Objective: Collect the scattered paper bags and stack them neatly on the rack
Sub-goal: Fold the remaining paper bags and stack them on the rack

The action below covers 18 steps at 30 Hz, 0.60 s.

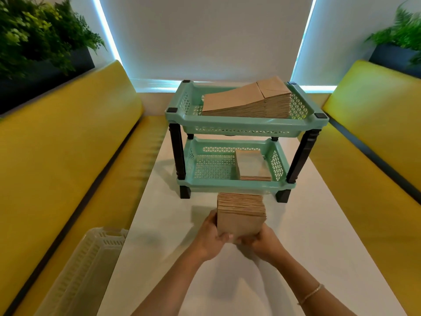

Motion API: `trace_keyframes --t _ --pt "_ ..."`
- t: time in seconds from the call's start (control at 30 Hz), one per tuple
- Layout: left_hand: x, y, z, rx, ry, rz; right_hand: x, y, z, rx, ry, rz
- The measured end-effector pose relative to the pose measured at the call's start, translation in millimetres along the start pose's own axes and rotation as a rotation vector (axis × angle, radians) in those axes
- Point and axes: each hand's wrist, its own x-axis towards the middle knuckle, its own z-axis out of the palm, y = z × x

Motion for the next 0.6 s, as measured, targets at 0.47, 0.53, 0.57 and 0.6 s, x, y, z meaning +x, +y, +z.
trace_keyframes --t 0.47,0.53,0.57,0.6 --pt "39.6 57.5 -45.2 -0.037 0.190 -0.163 40.9 -74.6 -38.8 0.275 0.063 0.105" --pt "62.8 77.8 -64.9 0.036 0.225 -0.237 65.2 -101.5 -46.9 0.223 0.063 0.177" --pt "76.5 83.7 -73.5 0.050 0.242 -0.279 77.1 -114.7 -50.4 0.151 0.072 0.213" --pt "87.9 90.7 -82.0 0.063 0.247 -0.323 89.5 -125.5 -52.1 0.070 0.070 0.247"
